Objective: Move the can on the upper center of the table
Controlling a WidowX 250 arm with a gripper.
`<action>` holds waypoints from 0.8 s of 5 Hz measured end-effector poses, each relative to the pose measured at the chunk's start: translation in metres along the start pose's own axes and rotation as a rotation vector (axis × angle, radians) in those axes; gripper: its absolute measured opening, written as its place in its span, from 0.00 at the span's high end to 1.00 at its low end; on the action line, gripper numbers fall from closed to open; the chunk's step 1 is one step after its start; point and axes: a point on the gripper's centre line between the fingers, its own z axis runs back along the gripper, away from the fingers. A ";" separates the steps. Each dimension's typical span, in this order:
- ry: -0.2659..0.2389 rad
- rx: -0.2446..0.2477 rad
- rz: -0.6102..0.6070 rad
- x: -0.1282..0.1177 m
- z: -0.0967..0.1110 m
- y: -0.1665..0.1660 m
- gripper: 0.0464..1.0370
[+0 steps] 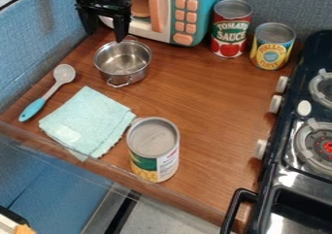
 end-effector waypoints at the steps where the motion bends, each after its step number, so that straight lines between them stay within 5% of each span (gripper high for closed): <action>1: 0.045 -0.016 0.003 -0.007 -0.019 -0.003 0.04; 2: 0.047 -0.024 0.015 -0.033 -0.016 -0.012 0.04; 4: -0.048 -0.066 -0.064 -0.087 0.028 -0.053 0.04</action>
